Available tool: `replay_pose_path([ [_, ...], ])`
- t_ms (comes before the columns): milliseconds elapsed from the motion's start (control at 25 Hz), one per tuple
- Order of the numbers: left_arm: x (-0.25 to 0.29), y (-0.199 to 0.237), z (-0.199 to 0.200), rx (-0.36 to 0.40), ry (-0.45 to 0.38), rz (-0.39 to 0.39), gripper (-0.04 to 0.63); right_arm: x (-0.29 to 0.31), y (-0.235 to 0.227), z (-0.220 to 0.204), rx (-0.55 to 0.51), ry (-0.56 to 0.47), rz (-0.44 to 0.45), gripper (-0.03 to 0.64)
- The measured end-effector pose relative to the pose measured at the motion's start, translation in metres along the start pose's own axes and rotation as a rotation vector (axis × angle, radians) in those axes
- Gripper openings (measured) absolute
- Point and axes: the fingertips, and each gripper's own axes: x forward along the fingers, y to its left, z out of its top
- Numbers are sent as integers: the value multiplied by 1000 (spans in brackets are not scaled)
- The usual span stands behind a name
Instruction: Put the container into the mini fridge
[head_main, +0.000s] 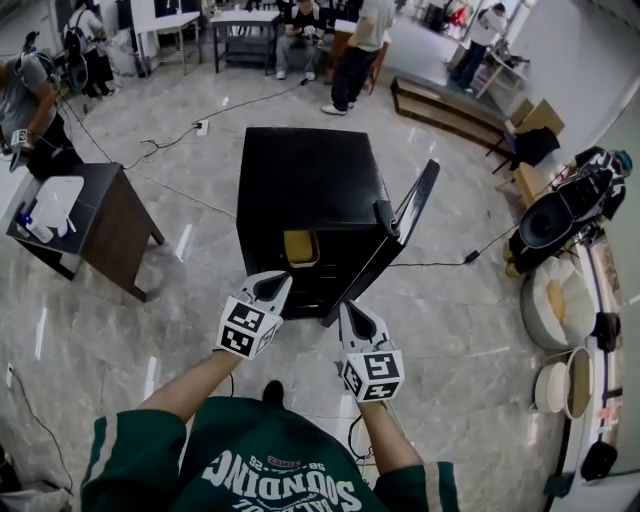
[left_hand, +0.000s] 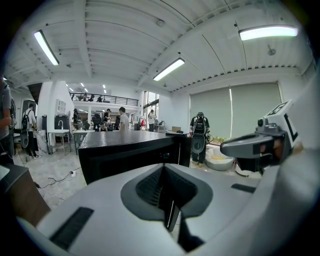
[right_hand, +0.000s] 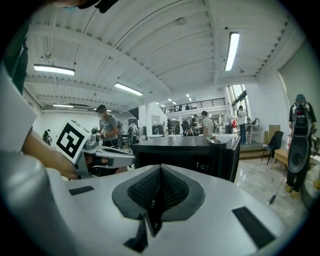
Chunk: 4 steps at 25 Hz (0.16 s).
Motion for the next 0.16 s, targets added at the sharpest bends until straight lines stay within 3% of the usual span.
replay_pose_path([
  [160,0,-1,-2,1,3,4,14,-2,-1,-1,2,0,1,34],
])
